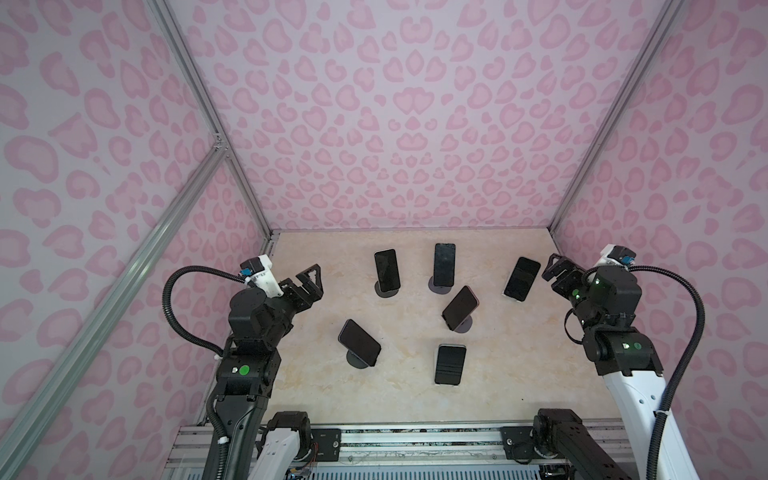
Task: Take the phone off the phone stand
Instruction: 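Raise the right arm toward the teal phone while the left arm moves forward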
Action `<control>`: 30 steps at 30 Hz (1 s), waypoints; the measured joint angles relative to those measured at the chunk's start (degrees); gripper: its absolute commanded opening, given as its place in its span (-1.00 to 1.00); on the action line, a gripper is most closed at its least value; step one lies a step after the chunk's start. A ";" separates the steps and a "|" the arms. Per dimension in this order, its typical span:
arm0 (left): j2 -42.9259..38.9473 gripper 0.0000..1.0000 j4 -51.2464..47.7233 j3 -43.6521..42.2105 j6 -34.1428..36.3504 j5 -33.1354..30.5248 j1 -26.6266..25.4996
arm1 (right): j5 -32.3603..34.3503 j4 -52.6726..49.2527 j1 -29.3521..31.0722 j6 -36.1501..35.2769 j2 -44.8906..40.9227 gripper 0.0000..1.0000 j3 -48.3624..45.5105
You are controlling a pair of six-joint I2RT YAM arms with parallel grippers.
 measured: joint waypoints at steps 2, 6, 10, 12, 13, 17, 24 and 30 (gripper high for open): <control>-0.44 0.98 -1.18 0.11 -0.02 1.44 -0.92 | -0.68 -1.70 0.00 0.07 -1.14 0.99 -2.73; -0.59 0.90 -4.63 1.18 -0.46 4.87 -2.10 | -4.09 -6.71 0.00 0.02 -3.17 0.52 -7.41; -1.44 0.89 -7.76 0.28 -2.16 8.11 -2.93 | -6.23 -10.51 0.00 -0.04 -6.10 -0.03 -8.09; -2.47 0.89 -9.20 -0.72 -2.84 8.66 -3.80 | -7.43 -12.57 0.00 -0.09 -6.16 -0.17 -7.65; -2.97 0.88 -9.68 -1.16 -3.13 8.85 -4.44 | -8.02 -13.51 0.00 -0.09 -6.14 -0.21 -7.54; -2.99 0.86 -10.88 -1.40 -3.67 10.34 -6.49 | -9.46 -17.11 0.24 -0.70 -8.61 -0.14 -7.82; -0.48 0.84 -11.67 0.76 -4.50 11.89 -7.19 | -5.70 -19.39 0.31 -2.19 -11.54 0.99 -7.28; 1.40 0.81 -11.52 1.46 -5.51 12.24 -7.26 | -7.13 -12.59 0.28 1.44 -18.75 0.03 -13.00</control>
